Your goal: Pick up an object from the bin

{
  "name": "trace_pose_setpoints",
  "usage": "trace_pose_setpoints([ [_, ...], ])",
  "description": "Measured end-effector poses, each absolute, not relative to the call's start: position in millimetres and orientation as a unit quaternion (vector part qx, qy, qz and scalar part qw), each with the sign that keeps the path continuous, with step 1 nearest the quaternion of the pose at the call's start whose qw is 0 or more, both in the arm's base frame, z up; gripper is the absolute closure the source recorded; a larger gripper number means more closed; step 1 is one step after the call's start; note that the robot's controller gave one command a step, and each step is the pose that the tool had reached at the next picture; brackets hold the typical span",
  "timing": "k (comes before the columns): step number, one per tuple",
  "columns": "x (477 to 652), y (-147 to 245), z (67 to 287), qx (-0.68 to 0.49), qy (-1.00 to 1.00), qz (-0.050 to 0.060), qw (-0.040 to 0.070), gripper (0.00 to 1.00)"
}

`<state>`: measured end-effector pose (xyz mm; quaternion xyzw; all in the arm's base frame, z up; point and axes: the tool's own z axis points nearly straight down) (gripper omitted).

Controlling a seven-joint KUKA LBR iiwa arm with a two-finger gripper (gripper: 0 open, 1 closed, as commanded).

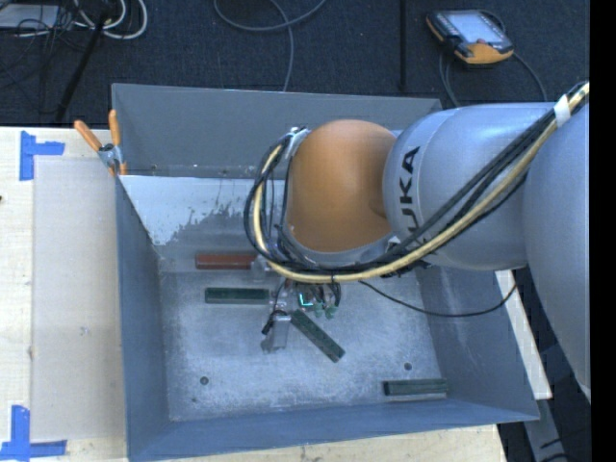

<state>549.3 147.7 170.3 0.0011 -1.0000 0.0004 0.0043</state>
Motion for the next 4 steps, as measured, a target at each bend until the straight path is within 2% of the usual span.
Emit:
trace_pose_setpoints([
  [1, 551.2, 147.2, 173.8, -0.001, -1.0, 0.0, 0.001, 0.0],
  [2, 592.9, 131.1, 128.9, 0.004, -1.0, -0.002, -0.006, 0.0],
  [3, 597.9, 147.9, 83.2, 0.016, -1.0, 0.002, 0.0, 0.0],
  [4, 589.5, 185.5, 63.6, 0.02, -1.0, -0.001, 0.001, 0.0],
])
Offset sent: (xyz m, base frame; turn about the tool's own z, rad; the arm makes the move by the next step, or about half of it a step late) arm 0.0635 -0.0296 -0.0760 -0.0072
